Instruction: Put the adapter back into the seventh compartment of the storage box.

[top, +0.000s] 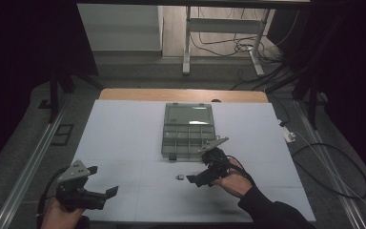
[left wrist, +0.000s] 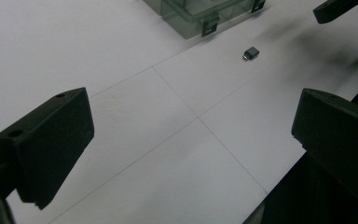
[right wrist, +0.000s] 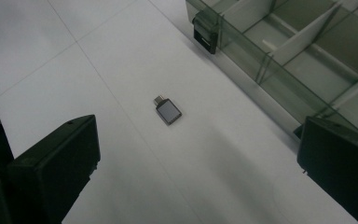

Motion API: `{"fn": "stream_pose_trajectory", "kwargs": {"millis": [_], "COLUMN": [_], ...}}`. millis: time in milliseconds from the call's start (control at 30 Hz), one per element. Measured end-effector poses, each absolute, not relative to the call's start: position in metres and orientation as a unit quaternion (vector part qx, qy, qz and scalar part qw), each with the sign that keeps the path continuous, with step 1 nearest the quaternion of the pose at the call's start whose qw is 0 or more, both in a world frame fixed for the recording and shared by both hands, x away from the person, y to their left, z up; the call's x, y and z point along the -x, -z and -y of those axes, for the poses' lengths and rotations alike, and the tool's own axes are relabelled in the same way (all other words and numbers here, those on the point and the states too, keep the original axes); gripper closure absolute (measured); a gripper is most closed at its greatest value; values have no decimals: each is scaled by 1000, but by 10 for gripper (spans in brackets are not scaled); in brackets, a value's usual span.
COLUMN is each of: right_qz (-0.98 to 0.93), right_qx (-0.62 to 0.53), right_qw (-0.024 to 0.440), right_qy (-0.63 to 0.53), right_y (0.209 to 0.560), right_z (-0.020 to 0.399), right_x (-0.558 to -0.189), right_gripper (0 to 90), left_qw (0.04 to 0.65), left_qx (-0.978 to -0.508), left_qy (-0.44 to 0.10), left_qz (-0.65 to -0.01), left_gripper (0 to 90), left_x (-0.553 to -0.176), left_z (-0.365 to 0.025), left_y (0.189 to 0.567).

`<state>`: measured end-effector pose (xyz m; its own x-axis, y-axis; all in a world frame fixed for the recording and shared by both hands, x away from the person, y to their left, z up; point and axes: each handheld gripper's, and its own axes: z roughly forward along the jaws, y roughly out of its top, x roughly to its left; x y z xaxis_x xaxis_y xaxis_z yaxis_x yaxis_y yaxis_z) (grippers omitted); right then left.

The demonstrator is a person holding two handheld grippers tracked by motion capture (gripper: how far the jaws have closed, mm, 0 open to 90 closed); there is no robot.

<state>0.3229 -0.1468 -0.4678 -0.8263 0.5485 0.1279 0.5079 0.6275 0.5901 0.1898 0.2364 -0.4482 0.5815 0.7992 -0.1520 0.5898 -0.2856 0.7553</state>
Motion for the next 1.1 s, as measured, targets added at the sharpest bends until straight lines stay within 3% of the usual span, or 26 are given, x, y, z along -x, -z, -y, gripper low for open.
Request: {"fn": "stream_pose_trajectory", "kwargs": {"millis": [1100], "right_qz": [-934], "right_qx": [-250], "right_qw": [35], "right_qy": [-251], "right_y": [499], "right_z": [98], "right_x": [-330], "right_gripper": [0], "left_qw": [410], "left_qx": [-791], "left_qy": [-126], "left_qz": [-437], "left_gripper": [0], "left_x": [-190], "left_z": [-237], "left_y": [448]}}
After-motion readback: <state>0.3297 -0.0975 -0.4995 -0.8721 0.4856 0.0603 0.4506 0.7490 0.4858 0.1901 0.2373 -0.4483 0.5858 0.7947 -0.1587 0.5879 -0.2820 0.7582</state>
